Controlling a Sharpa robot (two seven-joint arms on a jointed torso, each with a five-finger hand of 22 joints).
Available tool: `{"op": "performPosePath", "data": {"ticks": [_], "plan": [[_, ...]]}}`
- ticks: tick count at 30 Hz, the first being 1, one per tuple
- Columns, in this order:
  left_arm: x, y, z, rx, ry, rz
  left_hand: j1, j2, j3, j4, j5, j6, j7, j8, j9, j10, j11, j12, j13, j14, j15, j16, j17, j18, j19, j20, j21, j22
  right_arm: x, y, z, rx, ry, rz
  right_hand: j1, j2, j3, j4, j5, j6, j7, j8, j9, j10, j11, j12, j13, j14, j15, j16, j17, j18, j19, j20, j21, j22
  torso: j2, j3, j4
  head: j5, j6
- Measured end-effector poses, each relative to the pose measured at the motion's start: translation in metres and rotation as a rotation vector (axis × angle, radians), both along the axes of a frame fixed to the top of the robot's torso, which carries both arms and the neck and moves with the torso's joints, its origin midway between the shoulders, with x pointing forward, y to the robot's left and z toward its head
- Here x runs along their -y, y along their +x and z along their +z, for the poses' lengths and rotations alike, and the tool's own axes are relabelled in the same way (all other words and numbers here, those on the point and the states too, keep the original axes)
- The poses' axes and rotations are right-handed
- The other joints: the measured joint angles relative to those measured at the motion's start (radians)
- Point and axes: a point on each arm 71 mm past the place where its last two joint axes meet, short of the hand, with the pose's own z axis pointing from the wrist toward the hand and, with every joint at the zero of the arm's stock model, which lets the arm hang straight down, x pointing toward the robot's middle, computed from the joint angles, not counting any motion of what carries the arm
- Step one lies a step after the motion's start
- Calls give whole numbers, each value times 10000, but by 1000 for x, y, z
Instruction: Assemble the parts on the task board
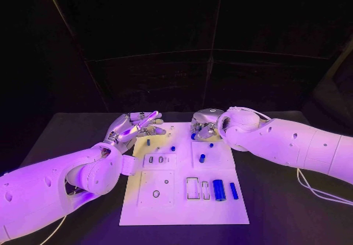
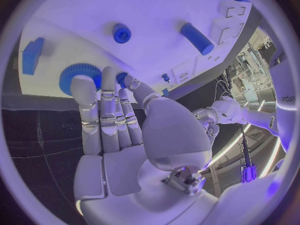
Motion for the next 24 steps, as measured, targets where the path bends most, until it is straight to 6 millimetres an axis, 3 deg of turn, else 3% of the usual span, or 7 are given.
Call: {"op": "performPosePath", "data": {"ticks": [13,15,20,21,24], "plan": [[0,1,0,-27,15,-12,0,0,-28,-28,0,0,0,0,-1,0,0,-1,8,0,0,0,33,-1,0,0,0,-1,-3,2,-2,-154,-135,28,0,1,451,110,-24,173,-13,21,28,212,-45,15,33,0,0,-52,201,2,40,39,740,782,41,6,20,12,0],[0,1,-1,-32,18,-13,0,0,-28,-28,0,0,0,0,-1,0,0,0,7,0,0,0,41,-1,-1,1,0,-1,-4,2,-2,-173,-148,41,0,1,601,125,-84,299,-2,54,35,310,-52,42,40,0,0,-61,254,-156,79,-1,937,1016,47,7,20,16,-1],[0,1,-1,-42,22,-17,0,0,-27,-27,0,0,0,0,-1,0,0,-1,7,-1,0,0,46,-1,-1,1,0,-1,-4,2,-1,-151,-135,59,44,44,1011,183,-256,682,-81,197,56,725,-142,172,121,-22,-21,-116,385,-170,307,-46,1616,1902,60,11,15,18,-7],[0,1,-1,-45,22,-19,0,0,-27,-28,0,0,0,0,-1,0,0,-1,7,-1,1,0,46,-1,-1,1,0,-1,-4,1,-1,-128,-114,70,69,69,1115,200,-290,788,-109,207,57,801,-188,206,149,-38,-37,-115,416,-314,312,-52,1770,2101,62,12,14,17,-7],[0,1,-1,-52,28,-16,0,0,-27,-27,0,0,0,0,-1,0,0,-1,7,-1,0,0,58,-2,-1,1,0,-10,-4,-1,0,-31,-23,111,96,94,1249,250,-313,920,-154,243,67,916,-232,205,181,-38,-37,-165,467,-313,332,-72,1938,2315,68,14,10,17,1]]}}
